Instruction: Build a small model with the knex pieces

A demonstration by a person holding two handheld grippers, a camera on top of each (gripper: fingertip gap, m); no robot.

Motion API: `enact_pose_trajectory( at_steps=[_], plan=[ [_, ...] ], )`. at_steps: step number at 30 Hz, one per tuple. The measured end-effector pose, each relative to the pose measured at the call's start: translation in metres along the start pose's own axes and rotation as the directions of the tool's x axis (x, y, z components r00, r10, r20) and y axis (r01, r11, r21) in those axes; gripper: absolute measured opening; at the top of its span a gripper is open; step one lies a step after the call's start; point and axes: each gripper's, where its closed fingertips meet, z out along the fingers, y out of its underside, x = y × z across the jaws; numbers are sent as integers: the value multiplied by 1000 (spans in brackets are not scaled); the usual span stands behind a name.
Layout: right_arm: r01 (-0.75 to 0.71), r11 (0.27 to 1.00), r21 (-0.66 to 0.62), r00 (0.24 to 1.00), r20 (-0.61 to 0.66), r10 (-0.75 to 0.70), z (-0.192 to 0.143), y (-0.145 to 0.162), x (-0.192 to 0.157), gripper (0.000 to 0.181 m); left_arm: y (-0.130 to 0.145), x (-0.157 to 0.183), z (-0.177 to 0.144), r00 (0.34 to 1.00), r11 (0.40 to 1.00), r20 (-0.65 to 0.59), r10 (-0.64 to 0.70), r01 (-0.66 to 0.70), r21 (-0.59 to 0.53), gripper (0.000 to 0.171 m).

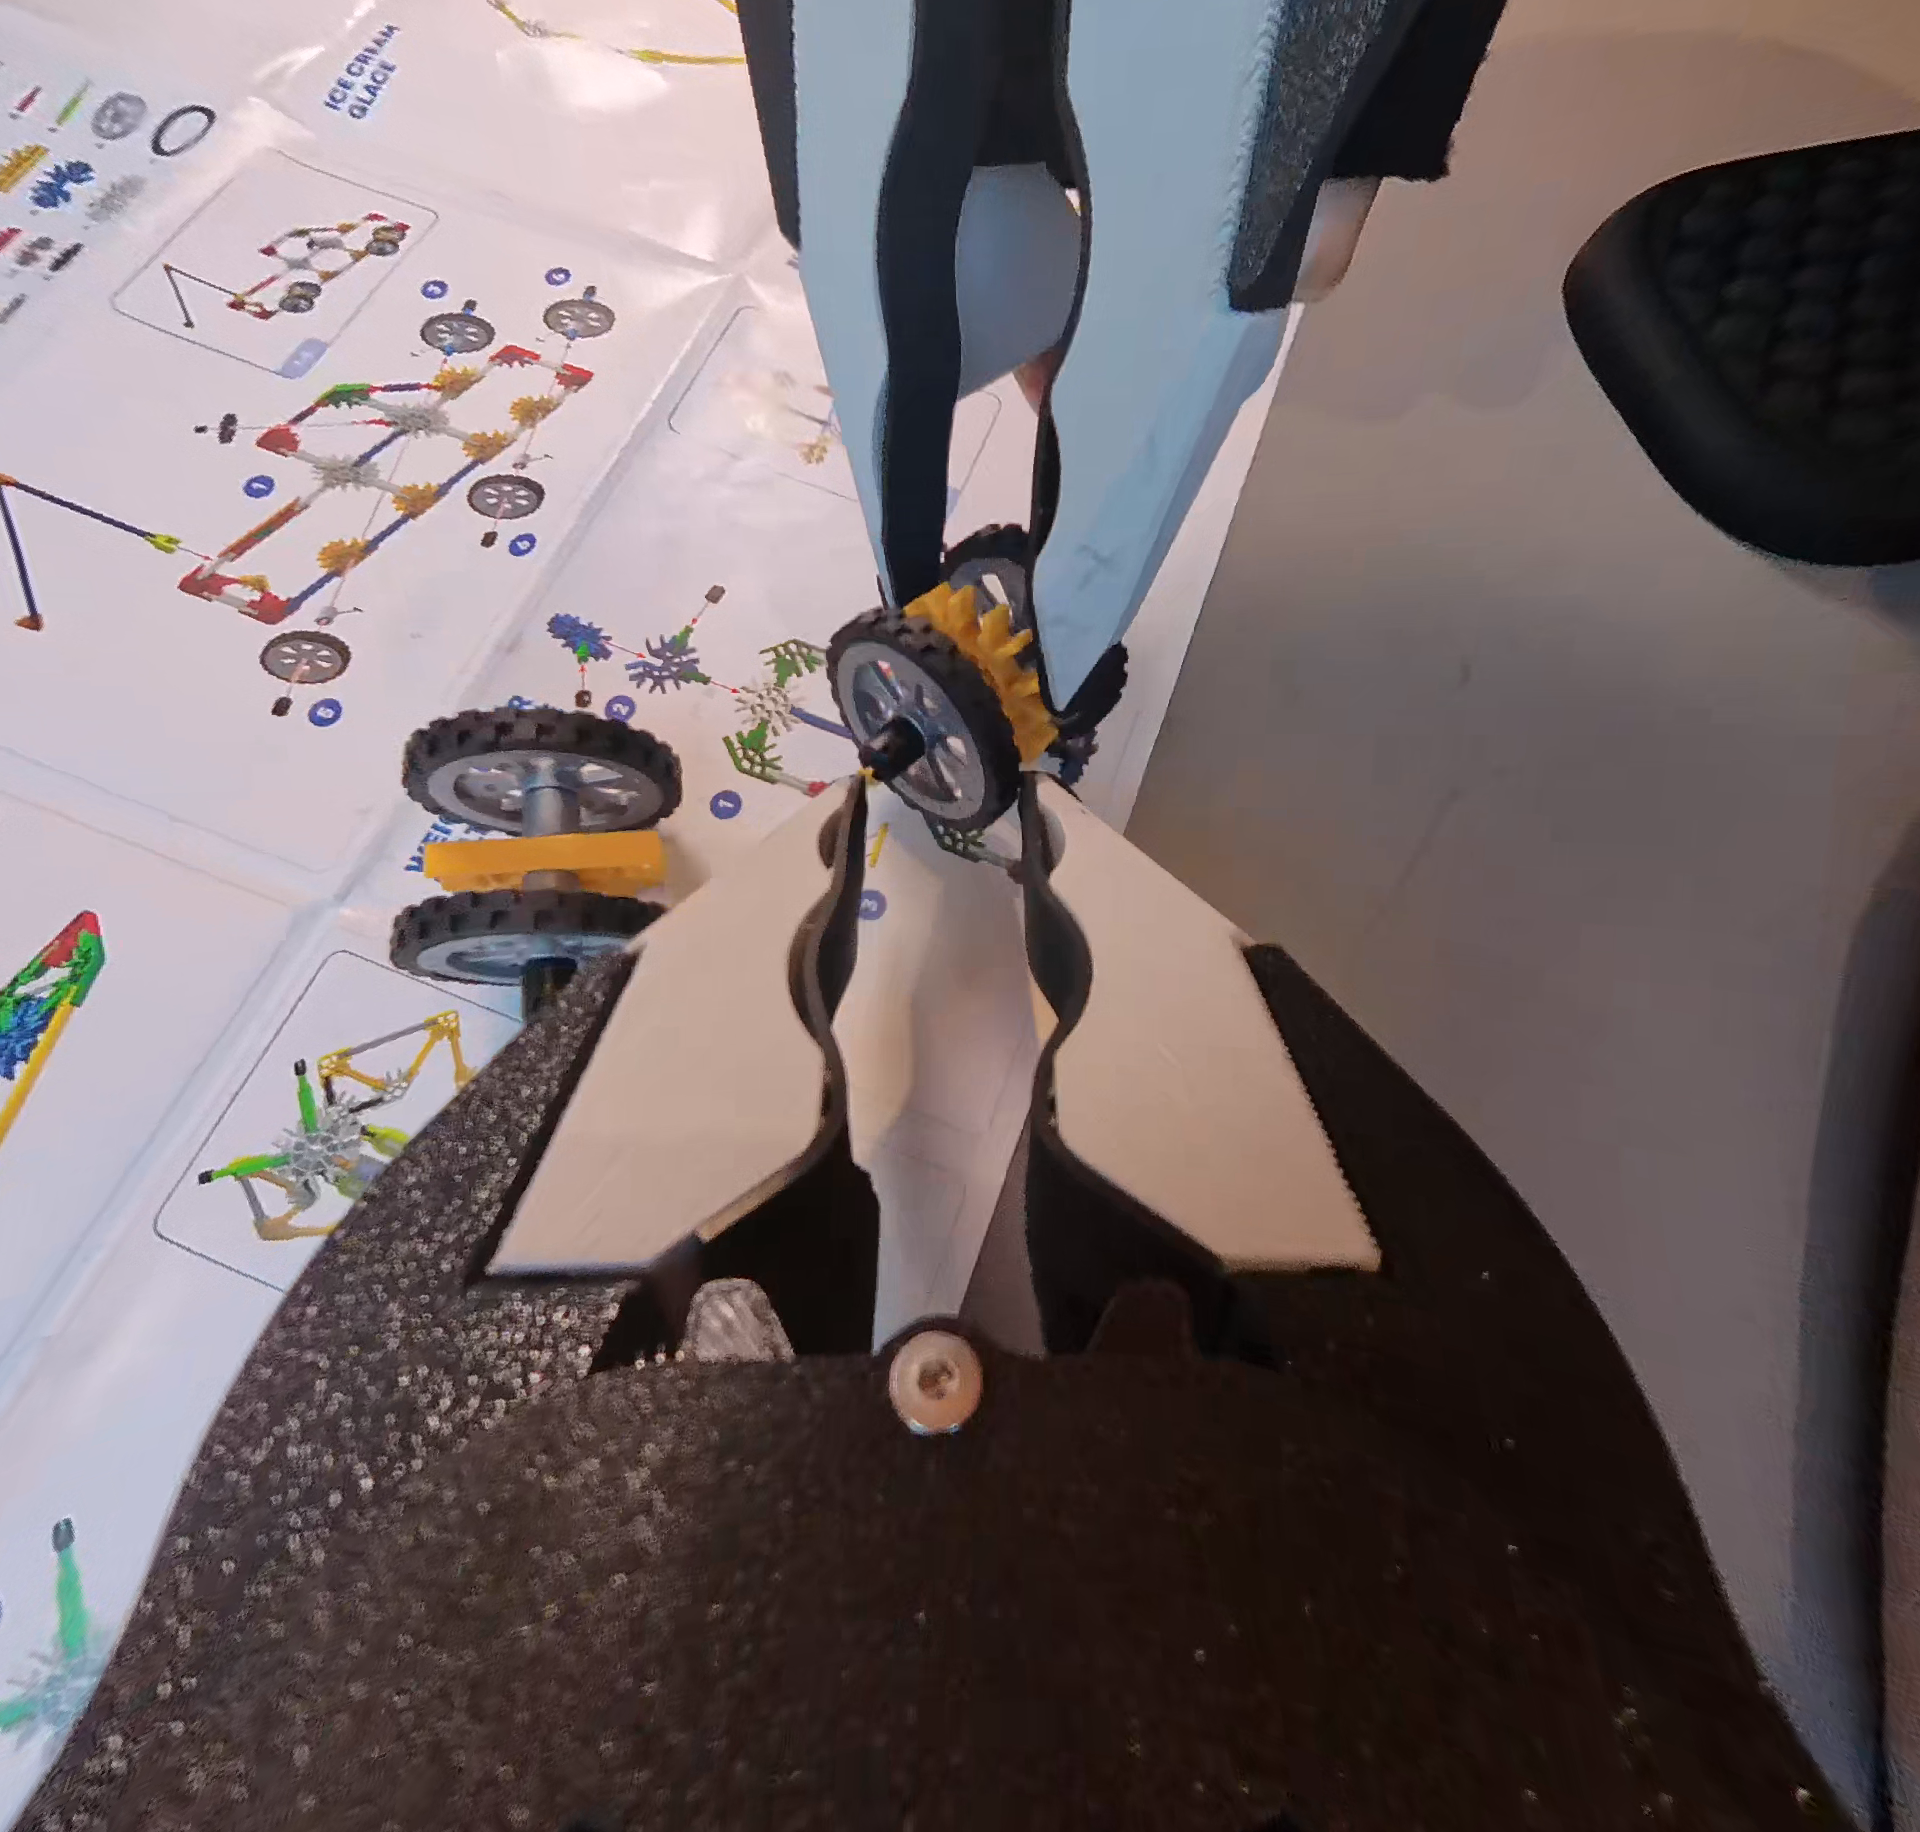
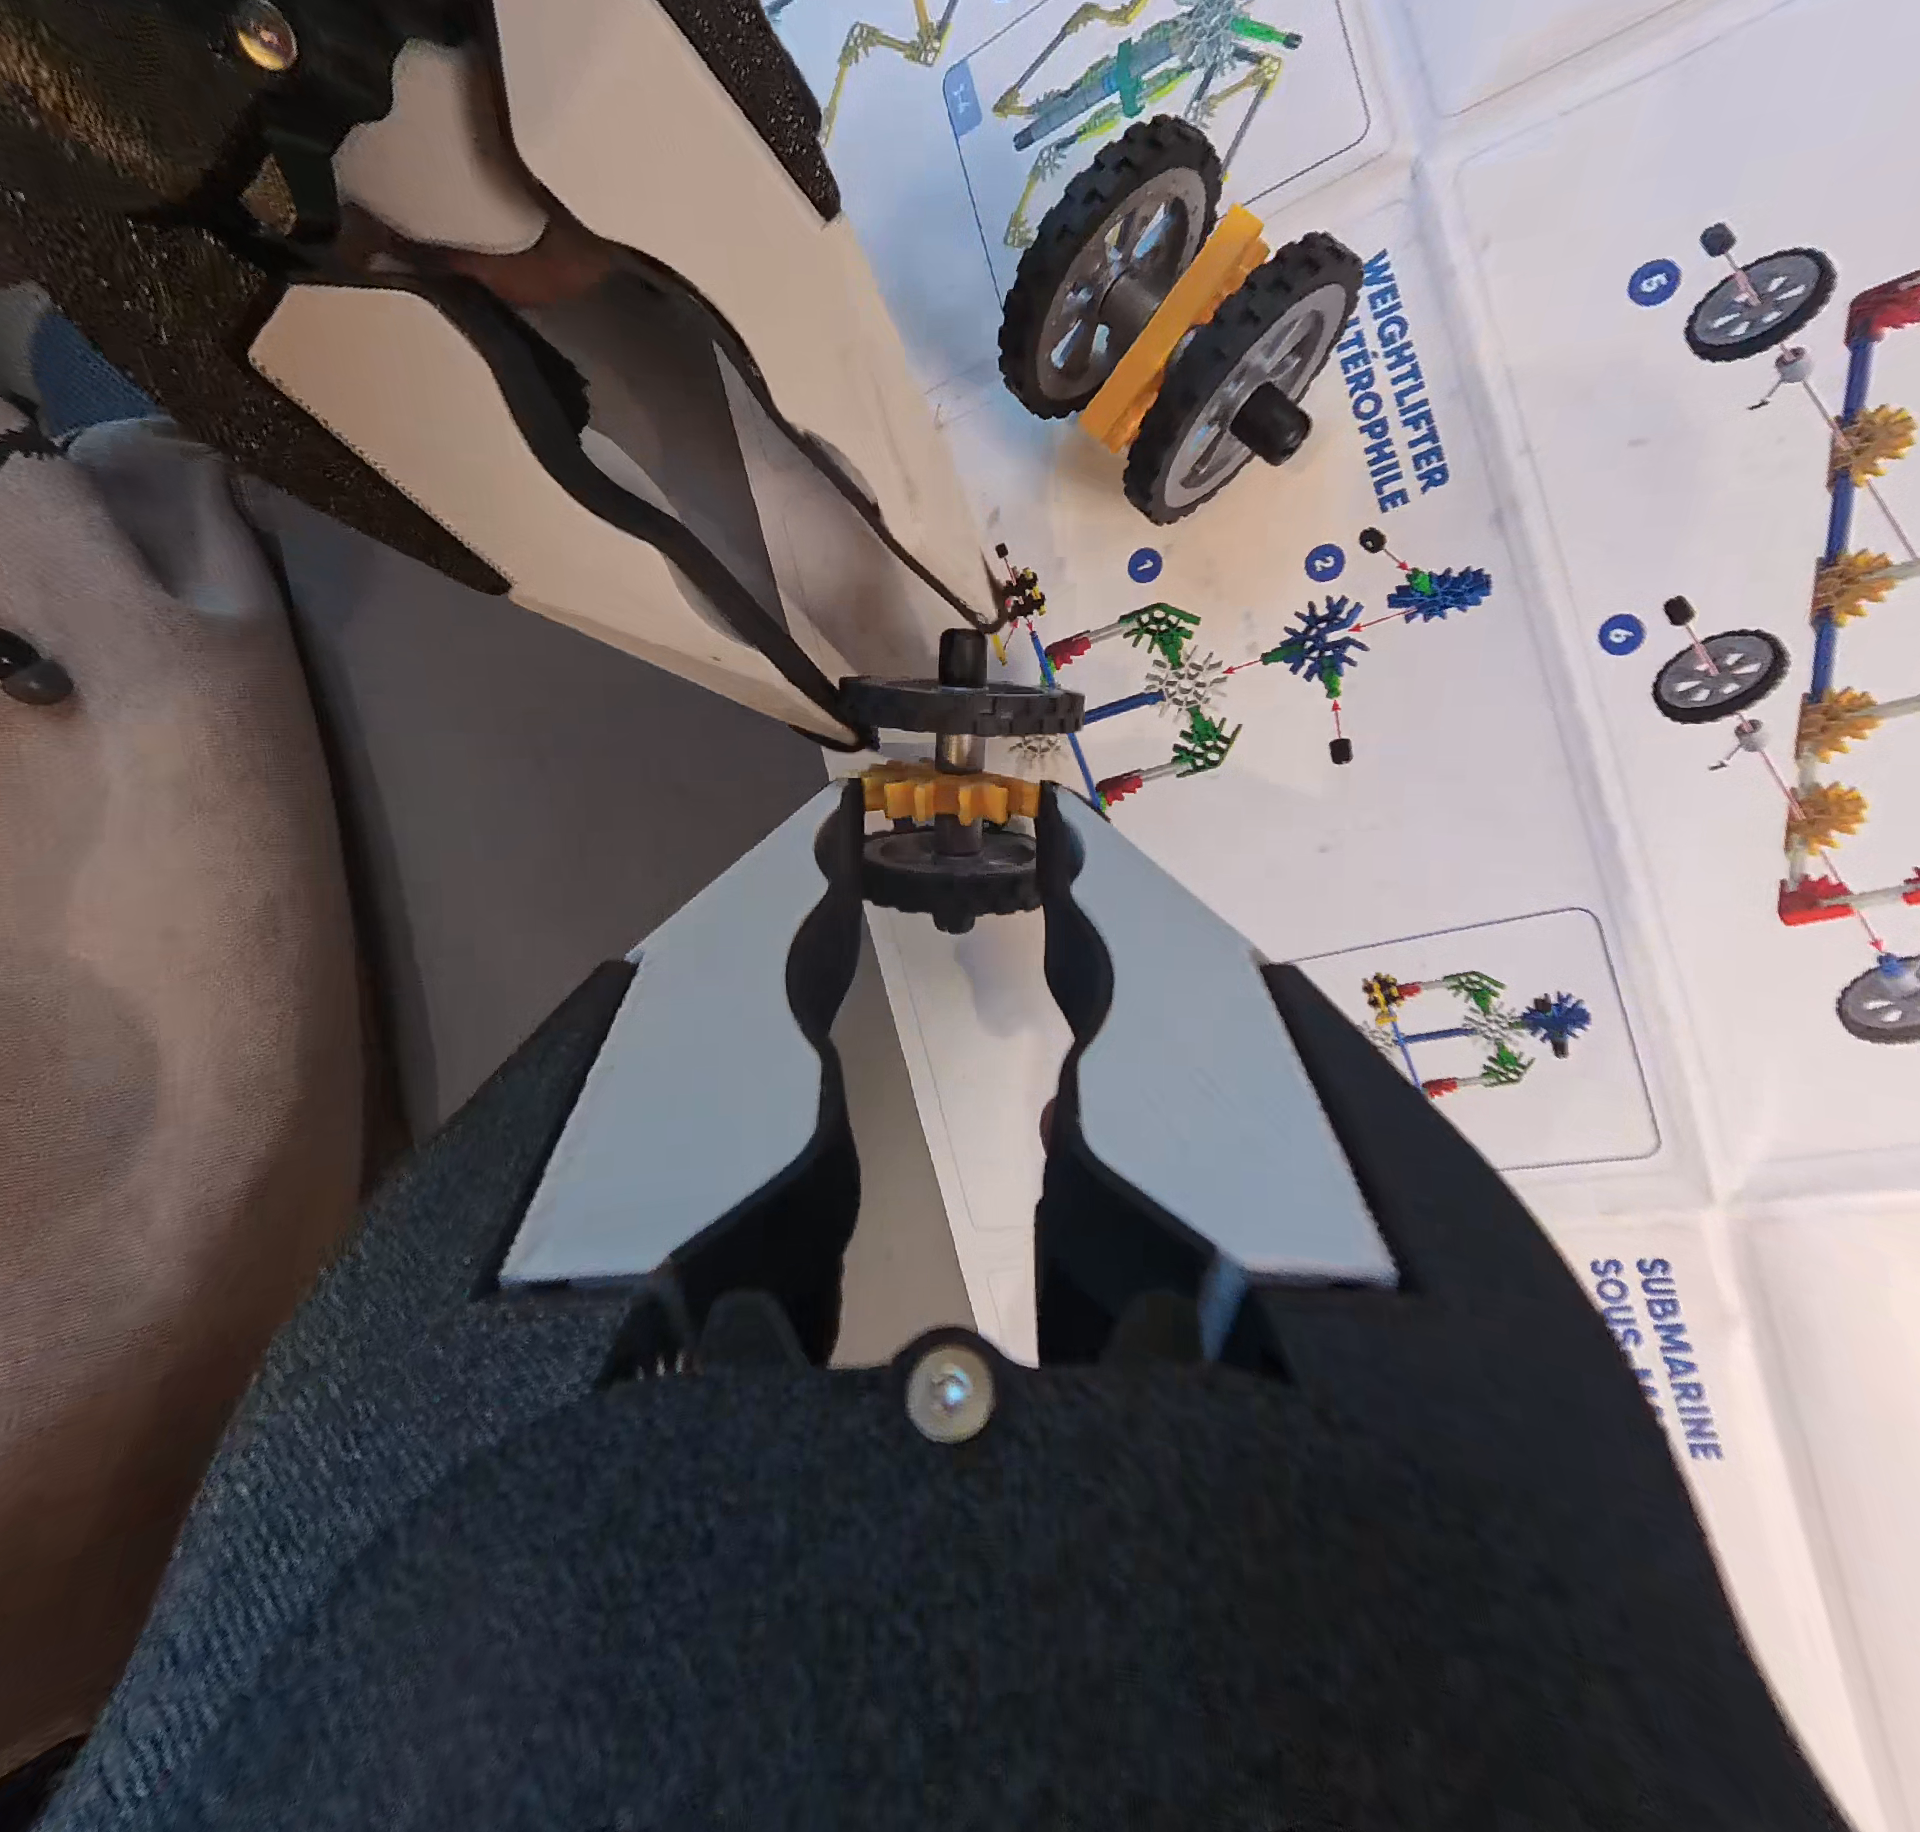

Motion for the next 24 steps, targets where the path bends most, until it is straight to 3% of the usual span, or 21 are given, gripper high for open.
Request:
enact_pose_trajectory(
  at_steps=[7,11,16,24],
  plan=[
    [141,985,95,989,-63,-135,-4,9,-7,30,8,30,-4,979,999,-197,-45,40,-29,19],
    [243,962,125,963,-152,-223,-6,17,-10,30,9,30,9,993,999,-120,22,-28,-43,4],
    [310,946,98,934,-220,-283,-6,32,-11,30,5,37,15,991,994,-87,102,-105,-33,0],
    [249,935,253,961,-188,-205,-1,24,-18,30,4,38,15,989,993,-101,108,-112,-37,0]
  ],
)
